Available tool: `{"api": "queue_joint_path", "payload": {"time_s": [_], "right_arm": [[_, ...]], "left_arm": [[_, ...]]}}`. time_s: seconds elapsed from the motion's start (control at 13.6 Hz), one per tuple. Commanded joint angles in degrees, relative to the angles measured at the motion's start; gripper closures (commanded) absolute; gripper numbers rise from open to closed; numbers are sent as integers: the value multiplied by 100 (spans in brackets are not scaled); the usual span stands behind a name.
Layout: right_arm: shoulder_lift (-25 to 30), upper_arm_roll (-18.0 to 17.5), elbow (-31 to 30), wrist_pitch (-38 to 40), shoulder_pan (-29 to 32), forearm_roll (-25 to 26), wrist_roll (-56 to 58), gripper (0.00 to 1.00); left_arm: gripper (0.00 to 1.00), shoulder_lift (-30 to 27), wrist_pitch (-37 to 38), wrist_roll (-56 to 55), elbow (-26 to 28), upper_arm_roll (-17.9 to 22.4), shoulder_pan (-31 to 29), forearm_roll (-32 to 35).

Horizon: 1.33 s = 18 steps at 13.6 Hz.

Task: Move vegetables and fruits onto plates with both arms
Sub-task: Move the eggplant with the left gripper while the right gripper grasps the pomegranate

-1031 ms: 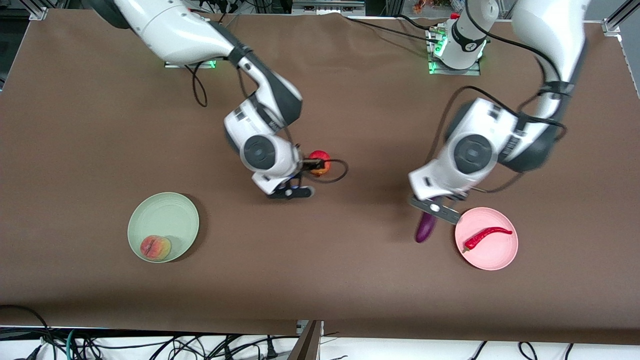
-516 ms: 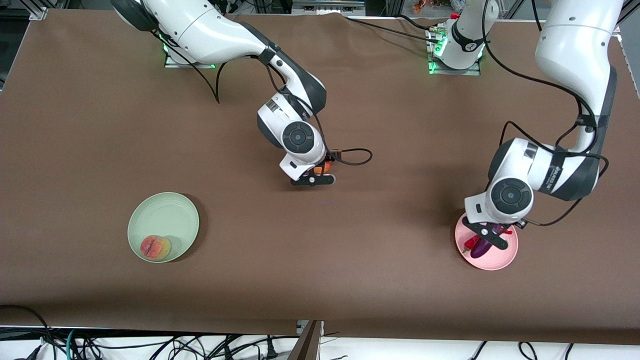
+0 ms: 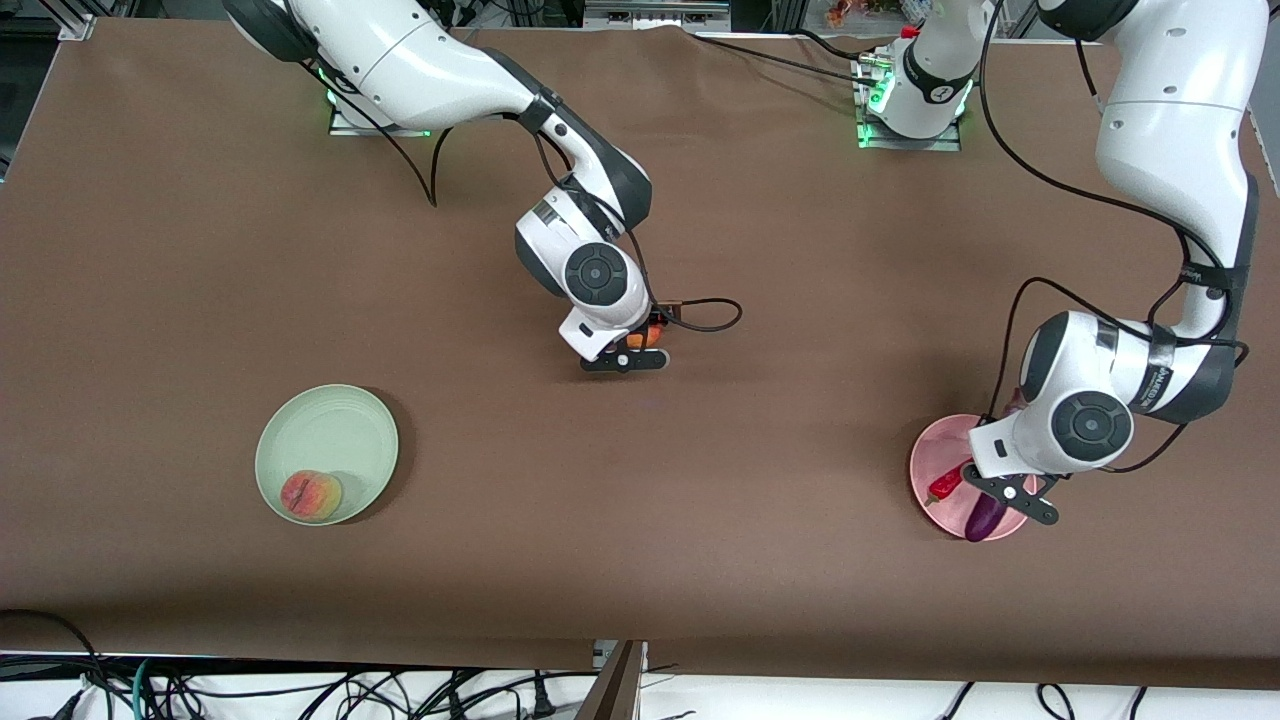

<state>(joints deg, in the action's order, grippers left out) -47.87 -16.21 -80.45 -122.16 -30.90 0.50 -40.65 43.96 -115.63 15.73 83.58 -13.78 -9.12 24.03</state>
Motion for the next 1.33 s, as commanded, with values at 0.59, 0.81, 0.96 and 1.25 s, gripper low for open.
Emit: {"api": "queue_joint_path", "payload": {"time_s": [0.59,0.81,0.96,1.25], "right_arm": [[-179,39,-103,-537,-39,214,-66,88],[118,319,-41,-284,145,222,83,92],[453,513,29,321,643,205,598,93],[779,837,38,973,1690,214,2539,93]], "left_arm": [[0,-290,425,158,-193,-46,-125,-346],[0,-729,891,88,-202,-46,-152,-416],[0,-1046,946,-87,-229,-46,-222,-408],[0,-1757,1050,-167,-246,-107,-214,-443]]}}
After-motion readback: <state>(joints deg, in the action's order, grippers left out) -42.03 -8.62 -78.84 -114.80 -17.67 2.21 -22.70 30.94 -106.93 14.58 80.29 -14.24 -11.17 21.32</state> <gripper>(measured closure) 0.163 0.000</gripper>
